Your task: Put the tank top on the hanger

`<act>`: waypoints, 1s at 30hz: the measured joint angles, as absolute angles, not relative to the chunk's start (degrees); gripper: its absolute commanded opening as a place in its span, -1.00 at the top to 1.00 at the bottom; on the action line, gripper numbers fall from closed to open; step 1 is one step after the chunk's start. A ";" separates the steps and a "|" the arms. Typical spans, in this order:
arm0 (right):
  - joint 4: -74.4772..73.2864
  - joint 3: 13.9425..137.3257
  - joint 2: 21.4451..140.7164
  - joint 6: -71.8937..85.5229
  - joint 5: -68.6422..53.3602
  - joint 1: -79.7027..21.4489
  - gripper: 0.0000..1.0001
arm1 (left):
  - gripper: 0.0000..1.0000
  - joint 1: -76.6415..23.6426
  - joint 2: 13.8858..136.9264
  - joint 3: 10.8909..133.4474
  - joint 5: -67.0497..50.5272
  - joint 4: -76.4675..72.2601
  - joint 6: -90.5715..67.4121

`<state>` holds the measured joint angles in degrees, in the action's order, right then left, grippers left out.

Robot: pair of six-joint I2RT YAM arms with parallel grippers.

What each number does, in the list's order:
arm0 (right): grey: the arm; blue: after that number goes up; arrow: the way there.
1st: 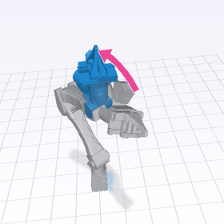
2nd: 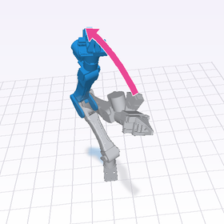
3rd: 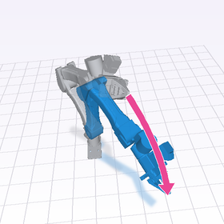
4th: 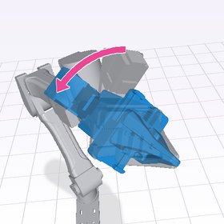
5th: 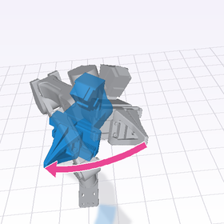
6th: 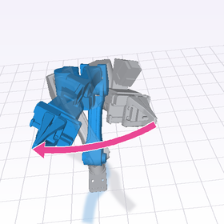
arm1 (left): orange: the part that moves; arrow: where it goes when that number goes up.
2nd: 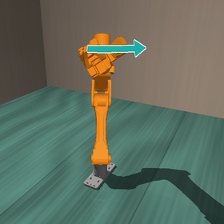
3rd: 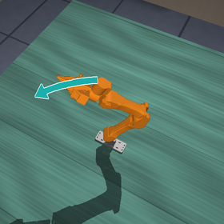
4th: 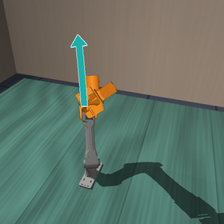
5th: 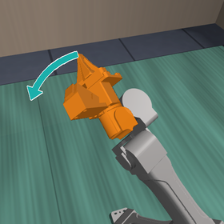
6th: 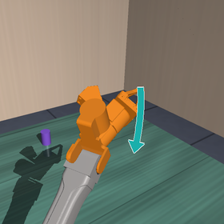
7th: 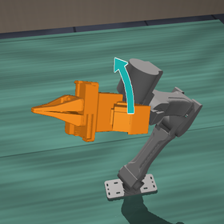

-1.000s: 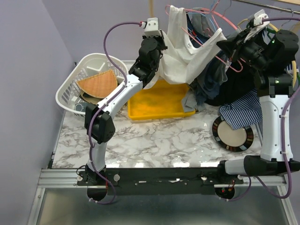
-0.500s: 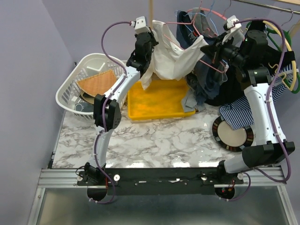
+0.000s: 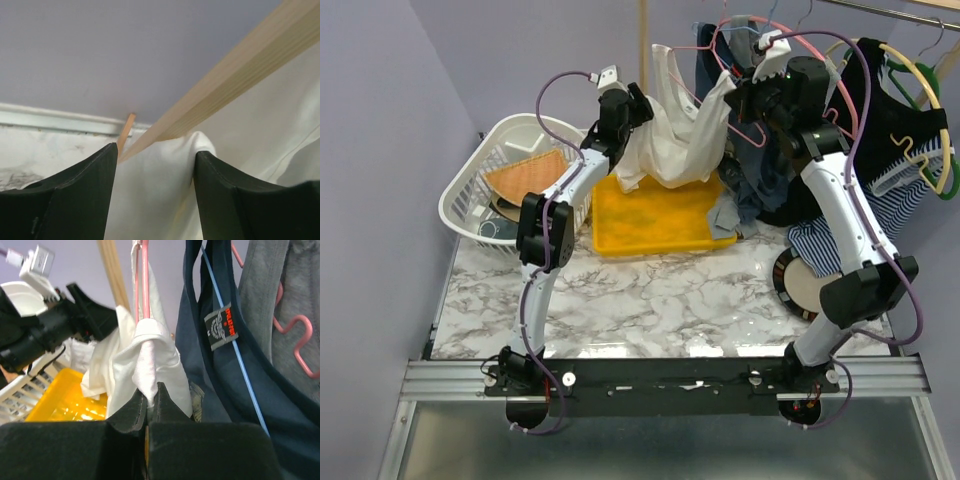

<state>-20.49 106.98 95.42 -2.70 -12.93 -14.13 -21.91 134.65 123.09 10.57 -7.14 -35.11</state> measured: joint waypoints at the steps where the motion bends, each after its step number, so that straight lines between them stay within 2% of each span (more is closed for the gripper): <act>1: -20.49 107.96 96.40 -2.31 -11.64 -14.50 0.99 | -0.57 -21.47 134.65 121.97 9.47 -7.33 -35.27; 3: -21.21 110.67 98.54 -1.37 -9.98 -14.92 0.99 | -0.69 -20.53 134.23 118.02 6.68 -8.27 -35.77; 4: -21.50 112.25 99.68 -0.80 -9.10 -15.03 0.99 | -0.84 -19.97 133.80 115.68 5.13 -8.82 -35.88; 8: -22.52 116.55 102.45 0.89 -6.76 -15.14 0.99 | -0.93 -18.06 130.67 107.72 -0.82 -10.28 -36.03; 20: -22.61 115.02 101.32 1.87 -6.07 -16.53 0.99 | -0.97 -13.76 111.61 96.77 -10.48 -15.68 -33.63; 30: -22.37 110.08 97.71 1.67 -8.47 -16.95 0.99 | -0.97 -11.68 107.33 91.53 -11.66 -15.38 -32.80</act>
<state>-22.37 110.08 97.71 1.67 -8.47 -16.95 -11.68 107.33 91.53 -11.66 -15.38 -32.80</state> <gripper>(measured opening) 0.042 0.985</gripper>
